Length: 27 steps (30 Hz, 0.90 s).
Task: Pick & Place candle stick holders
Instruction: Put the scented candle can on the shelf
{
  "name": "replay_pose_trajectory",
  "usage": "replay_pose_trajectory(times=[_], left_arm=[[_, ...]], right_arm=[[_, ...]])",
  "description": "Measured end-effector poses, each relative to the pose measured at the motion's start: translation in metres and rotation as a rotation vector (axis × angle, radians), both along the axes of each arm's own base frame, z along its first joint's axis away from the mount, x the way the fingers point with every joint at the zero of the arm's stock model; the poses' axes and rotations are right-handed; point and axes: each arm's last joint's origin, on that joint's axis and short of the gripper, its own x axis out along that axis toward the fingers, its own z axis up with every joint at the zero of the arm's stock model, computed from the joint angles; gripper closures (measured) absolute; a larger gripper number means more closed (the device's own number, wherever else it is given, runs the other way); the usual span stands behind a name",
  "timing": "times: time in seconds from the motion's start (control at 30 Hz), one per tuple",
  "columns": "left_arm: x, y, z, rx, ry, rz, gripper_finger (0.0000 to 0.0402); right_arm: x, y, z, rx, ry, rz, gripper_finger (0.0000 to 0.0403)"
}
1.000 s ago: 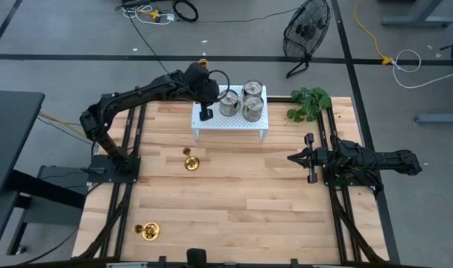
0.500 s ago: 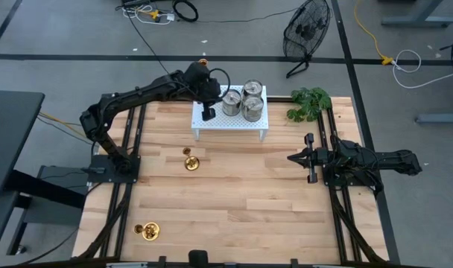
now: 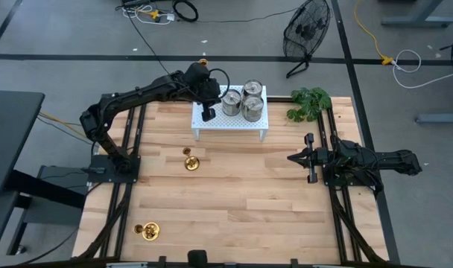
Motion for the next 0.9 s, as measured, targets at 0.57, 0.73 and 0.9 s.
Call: replay_pose_trajectory(times=[0.57,0.73,0.9], left_arm=[[0.0002,0.0002,0.0003,0.003,-0.003,0.003,0.0398],[0.0002,0.0002,0.0003,0.003,-0.004,0.004,0.0399],[0.0002,0.0002,0.0003,0.002,-0.004,0.005,0.04]], right_arm=[[0.0,0.0,0.0,0.0,0.0,0.0,0.0385],[0.0,0.0,0.0,0.0,0.0,0.0,0.0385],[0.0,0.0,0.0,0.0,0.0,0.0,0.0385]])
